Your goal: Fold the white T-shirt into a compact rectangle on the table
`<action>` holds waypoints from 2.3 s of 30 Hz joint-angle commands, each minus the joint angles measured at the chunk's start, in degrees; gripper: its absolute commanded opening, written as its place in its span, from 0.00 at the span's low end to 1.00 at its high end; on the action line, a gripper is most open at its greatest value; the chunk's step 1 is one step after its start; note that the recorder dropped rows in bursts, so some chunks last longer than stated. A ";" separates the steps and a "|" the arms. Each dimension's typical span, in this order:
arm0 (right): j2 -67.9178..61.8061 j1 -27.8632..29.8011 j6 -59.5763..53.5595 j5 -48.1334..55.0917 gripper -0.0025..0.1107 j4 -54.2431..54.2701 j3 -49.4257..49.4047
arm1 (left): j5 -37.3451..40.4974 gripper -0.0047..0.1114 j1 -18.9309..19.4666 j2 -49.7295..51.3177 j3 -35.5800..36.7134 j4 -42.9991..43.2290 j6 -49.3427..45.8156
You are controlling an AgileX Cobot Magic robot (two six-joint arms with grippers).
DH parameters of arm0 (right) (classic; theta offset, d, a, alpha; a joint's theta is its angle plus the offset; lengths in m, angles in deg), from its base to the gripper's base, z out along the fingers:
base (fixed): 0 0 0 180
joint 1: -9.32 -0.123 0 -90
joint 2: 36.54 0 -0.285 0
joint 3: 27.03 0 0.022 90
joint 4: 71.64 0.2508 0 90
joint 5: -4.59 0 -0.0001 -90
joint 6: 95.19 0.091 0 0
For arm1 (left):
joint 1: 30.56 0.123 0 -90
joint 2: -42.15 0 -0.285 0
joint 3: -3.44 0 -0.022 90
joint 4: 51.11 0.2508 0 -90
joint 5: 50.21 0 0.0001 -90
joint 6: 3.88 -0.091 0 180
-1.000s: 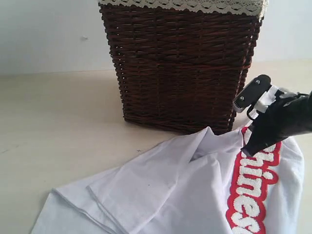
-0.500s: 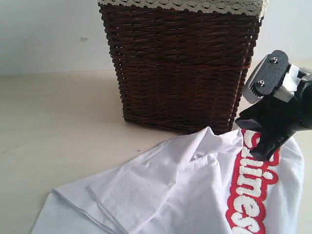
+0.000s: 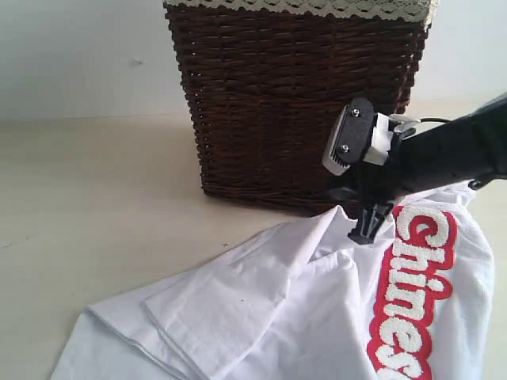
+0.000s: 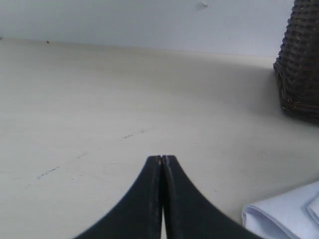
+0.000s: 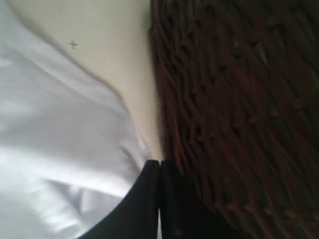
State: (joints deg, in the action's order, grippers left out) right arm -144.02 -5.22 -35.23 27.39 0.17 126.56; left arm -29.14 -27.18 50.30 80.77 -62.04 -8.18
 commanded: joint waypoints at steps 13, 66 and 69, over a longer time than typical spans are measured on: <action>-11.50 -0.12 -1.15 -12.17 0.02 10.75 16.45 | -0.22 0.04 -0.30 -0.37 -0.12 -0.26 0.04; -11.58 -11.48 2.97 6.19 0.02 12.56 5.16 | -0.22 0.04 -0.30 -0.37 -0.12 -0.26 0.04; -13.52 -11.64 7.06 2.76 0.02 17.47 10.77 | -0.22 0.04 -0.30 -0.37 -0.12 -0.26 0.04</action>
State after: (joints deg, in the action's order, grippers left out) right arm -156.10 -16.76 -31.65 33.25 13.54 132.80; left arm -29.14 -27.18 50.30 80.77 -62.04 -8.18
